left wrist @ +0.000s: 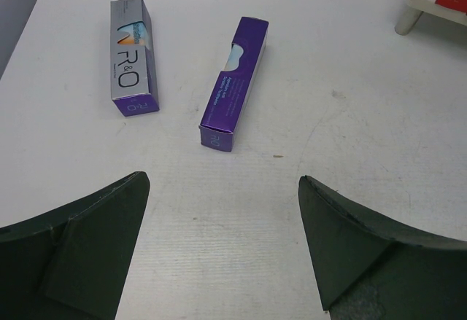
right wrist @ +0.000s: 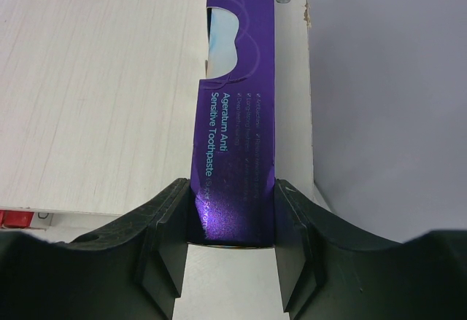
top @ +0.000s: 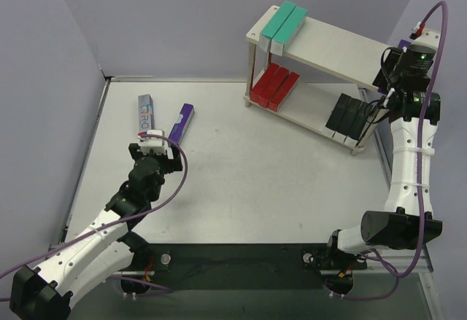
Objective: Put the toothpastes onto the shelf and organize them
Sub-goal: Adjust the toothpaste on the shelf.
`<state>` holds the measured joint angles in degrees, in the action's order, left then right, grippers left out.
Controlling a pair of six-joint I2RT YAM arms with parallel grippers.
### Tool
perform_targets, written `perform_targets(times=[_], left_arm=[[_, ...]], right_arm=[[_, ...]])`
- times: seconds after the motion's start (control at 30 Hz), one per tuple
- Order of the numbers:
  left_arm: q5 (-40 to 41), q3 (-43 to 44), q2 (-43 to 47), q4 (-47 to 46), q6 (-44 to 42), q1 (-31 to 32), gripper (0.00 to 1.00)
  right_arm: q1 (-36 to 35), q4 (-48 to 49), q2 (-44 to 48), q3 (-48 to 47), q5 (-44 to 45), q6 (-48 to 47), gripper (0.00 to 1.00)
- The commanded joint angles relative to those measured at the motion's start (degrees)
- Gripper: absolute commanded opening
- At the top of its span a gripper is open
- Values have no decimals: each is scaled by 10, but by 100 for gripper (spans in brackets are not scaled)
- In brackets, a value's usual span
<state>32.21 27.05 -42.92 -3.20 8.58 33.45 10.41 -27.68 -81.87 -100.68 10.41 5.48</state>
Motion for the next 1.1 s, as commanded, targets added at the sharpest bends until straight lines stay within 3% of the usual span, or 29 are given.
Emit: perform_targets(times=[0.0, 1.0, 1.07], left_arm=[[-9, 6, 4, -25, 0, 3, 95], [-12, 5, 6, -26, 0, 3, 95], [-11, 5, 5, -26, 0, 2, 95]], right_arm=[[8, -29, 7, 17, -7, -13, 35], [29, -28, 12, 21, -24, -10, 35], [30, -28, 14, 18, -28, -9, 39]])
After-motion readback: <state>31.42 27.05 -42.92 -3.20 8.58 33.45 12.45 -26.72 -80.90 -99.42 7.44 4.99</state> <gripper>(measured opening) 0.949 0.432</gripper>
